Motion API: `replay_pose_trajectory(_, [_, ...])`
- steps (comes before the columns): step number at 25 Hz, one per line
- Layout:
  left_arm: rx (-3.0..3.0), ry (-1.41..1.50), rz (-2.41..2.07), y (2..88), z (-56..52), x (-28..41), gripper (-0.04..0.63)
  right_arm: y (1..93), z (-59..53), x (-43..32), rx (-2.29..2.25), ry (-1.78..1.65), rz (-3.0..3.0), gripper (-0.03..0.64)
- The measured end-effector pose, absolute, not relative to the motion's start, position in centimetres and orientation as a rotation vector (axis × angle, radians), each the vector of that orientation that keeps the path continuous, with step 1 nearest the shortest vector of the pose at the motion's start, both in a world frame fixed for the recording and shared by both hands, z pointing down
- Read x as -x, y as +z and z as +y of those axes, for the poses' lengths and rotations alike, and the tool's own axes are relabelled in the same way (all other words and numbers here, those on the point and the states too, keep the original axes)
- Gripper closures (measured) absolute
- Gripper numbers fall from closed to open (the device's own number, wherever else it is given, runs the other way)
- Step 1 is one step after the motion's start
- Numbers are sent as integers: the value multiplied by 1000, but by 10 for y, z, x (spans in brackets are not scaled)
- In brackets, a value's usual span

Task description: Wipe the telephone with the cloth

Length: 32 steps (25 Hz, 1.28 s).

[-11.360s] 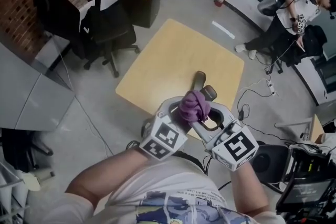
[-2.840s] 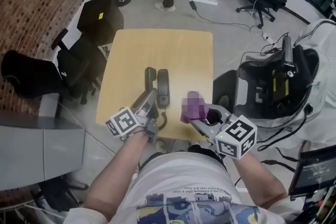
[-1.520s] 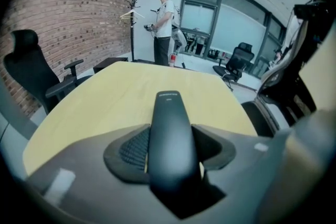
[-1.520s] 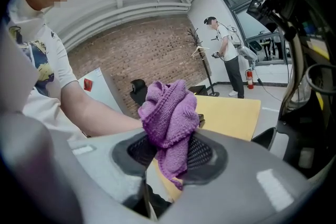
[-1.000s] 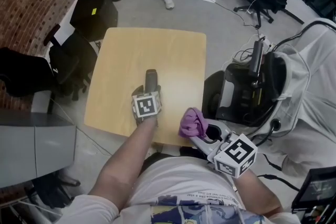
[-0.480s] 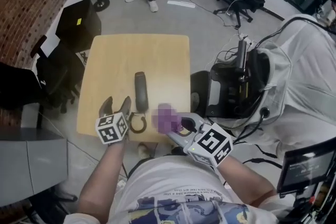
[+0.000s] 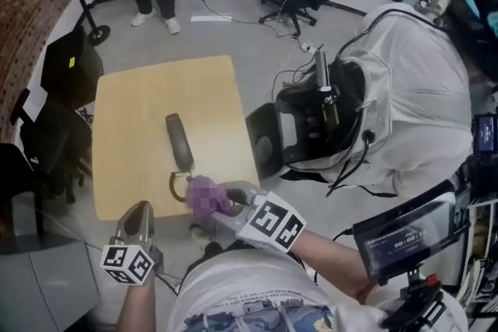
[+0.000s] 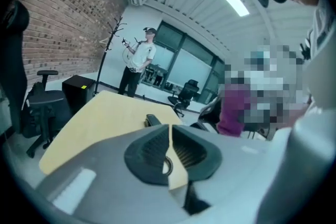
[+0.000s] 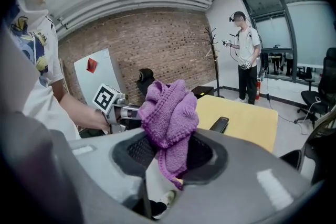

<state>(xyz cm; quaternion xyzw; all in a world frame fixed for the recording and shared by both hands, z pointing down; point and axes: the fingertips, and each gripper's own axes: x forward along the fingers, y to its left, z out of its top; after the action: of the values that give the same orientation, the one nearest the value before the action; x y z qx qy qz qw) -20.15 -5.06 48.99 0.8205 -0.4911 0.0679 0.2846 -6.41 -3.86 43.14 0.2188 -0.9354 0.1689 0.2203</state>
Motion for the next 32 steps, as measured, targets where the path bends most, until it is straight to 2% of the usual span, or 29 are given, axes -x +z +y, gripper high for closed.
replay_pose_trajectory(1, [-2232, 191, -1258, 487, -43, 194, 592, 432, -34, 65, -616, 472, -2575, 489])
replay_pose_trajectory(6, [-2379, 243, -1037, 474, -4, 153, 592, 436, -3, 74, -601, 474, -2561, 489])
replay_pose_trajectory(11, [-2403, 201, -999, 459, 36, 129, 592, 432, 26, 75, -533, 380, -2601, 489])
replay_pose_trajectory(17, [-2426, 233, -1033, 446, 76, 65, 592, 420, 70, 16, -477, 296, -2640, 489])
replay_pose_trajectory(23, [-2408, 143, -1087, 444, 77, 46, 592, 432, 84, -5, -455, 261, -2640, 491])
replay_pose_trajectory(32, [-2352, 214, -1170, 462, 174, -17, 592, 435, 162, -87, -462, 222, -2685, 494])
